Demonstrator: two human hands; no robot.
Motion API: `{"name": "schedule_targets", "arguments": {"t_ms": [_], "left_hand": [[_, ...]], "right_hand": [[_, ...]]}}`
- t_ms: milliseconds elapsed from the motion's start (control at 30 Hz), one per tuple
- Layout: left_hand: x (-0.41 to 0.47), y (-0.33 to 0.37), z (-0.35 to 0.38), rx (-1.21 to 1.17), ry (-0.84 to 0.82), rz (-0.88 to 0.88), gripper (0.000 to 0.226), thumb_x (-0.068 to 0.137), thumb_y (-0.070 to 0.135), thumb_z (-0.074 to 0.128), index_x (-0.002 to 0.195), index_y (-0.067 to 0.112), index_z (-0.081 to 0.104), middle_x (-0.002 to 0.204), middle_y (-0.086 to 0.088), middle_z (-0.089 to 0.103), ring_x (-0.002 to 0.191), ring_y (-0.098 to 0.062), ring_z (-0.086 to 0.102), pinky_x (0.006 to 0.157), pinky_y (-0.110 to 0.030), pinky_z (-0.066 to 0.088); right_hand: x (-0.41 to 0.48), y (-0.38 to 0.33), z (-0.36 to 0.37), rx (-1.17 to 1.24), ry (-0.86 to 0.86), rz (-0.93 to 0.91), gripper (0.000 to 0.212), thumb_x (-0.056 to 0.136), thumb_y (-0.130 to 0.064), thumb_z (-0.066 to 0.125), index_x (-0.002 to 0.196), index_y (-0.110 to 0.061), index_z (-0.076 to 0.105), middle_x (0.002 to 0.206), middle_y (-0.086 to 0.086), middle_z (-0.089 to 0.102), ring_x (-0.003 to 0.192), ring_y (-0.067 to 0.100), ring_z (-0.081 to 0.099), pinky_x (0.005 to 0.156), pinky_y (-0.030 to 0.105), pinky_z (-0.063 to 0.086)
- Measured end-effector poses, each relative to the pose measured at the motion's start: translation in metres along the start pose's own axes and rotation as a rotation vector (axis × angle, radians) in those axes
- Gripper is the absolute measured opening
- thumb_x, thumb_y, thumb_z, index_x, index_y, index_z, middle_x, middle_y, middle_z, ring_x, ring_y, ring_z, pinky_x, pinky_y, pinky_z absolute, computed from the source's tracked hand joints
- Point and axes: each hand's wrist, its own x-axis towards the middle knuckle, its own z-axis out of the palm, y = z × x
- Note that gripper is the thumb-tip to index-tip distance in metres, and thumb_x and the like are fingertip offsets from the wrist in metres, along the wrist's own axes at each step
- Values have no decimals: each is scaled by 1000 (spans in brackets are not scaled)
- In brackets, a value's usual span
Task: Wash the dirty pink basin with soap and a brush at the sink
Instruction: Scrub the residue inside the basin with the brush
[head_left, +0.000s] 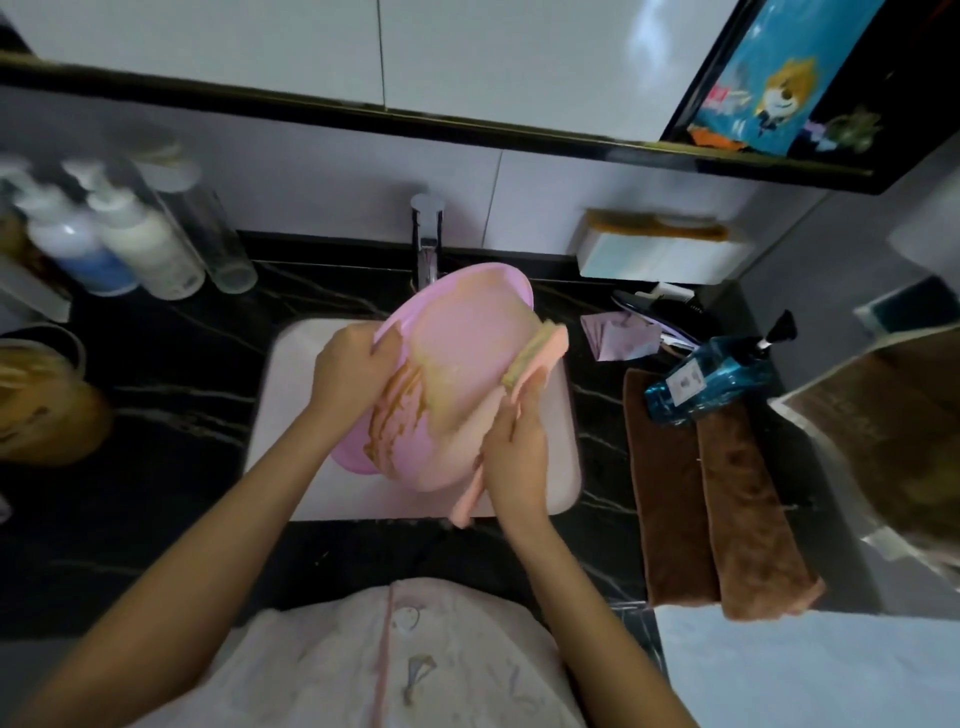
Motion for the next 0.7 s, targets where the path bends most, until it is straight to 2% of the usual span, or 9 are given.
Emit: {"name": "schedule_targets", "arguments": {"t_ms": [67, 133, 233, 333, 433, 500, 533, 600, 700], "left_hand": [[1, -3, -3, -44, -40, -22, 27, 91, 27, 41, 67, 17, 49, 63, 1, 51, 67, -23, 50, 53, -28, 31], [2, -6, -6, -90, -89, -40, 25, 79, 32, 38, 82, 15, 56, 76, -2, 58, 73, -22, 53, 63, -31, 38], [-1, -16, -13, -187, -130, -47, 22, 75, 31, 40, 85, 16, 52, 80, 1, 57, 73, -14, 53, 68, -30, 42], [-13, -34, -21, -306, -112, 6, 10, 80, 30, 42, 76, 22, 43, 72, 7, 46, 62, 3, 46, 58, -13, 36], [-36, -71, -20, -314, -61, -55, 17, 88, 31, 36, 75, 22, 44, 74, 2, 46, 65, -1, 44, 63, -20, 37], [-54, -96, -12, -266, -78, -135, 28, 97, 33, 36, 86, 14, 53, 88, -4, 57, 79, -11, 52, 77, -32, 42], [-61, -101, -8, -272, -96, -162, 27, 101, 29, 36, 91, 13, 55, 95, -5, 60, 86, -11, 55, 82, -33, 42], [-67, -102, -4, -282, -92, -166, 24, 101, 18, 35, 86, 24, 53, 93, -1, 60, 82, -2, 56, 77, -23, 38], [-62, -88, -7, -342, -28, -123, 27, 100, 23, 40, 75, 25, 48, 76, 0, 55, 69, -6, 49, 62, -21, 36]], "right_hand": [[-3, -2, -4, -204, 18, -232, 58, 101, -26, 30, 147, -33, -4, 61, 4, 52, 56, 23, 57, 54, 36, 47], [1, -6, -9, -396, -13, -351, 58, 99, -28, 30, 141, -37, -9, 61, 3, 50, 56, 25, 57, 56, 37, 47], [20, -12, -24, -535, -124, -309, 61, 101, -30, 32, 148, -36, -6, 72, 11, 60, 66, 30, 59, 64, 43, 50], [36, -22, -43, -596, -199, -316, 55, 100, -30, 35, 150, -34, 12, 86, 12, 63, 75, 30, 61, 68, 42, 51], [43, -28, -49, -613, -256, -332, 55, 100, -28, 37, 149, -35, 15, 95, 15, 65, 81, 31, 61, 66, 40, 48], [48, -27, -48, -630, -267, -326, 54, 100, -28, 37, 150, -36, 16, 100, 16, 64, 85, 33, 60, 62, 36, 41], [50, -26, -48, -634, -267, -327, 54, 100, -27, 37, 150, -35, 15, 102, 17, 64, 87, 33, 60, 62, 35, 39], [55, -22, -48, -633, -276, -332, 55, 101, -27, 36, 150, -33, 14, 106, 18, 64, 90, 34, 60, 67, 37, 42], [60, -21, -55, -576, -295, -236, 52, 102, -26, 32, 151, -28, 14, 119, 18, 60, 100, 34, 59, 78, 40, 44]]}}
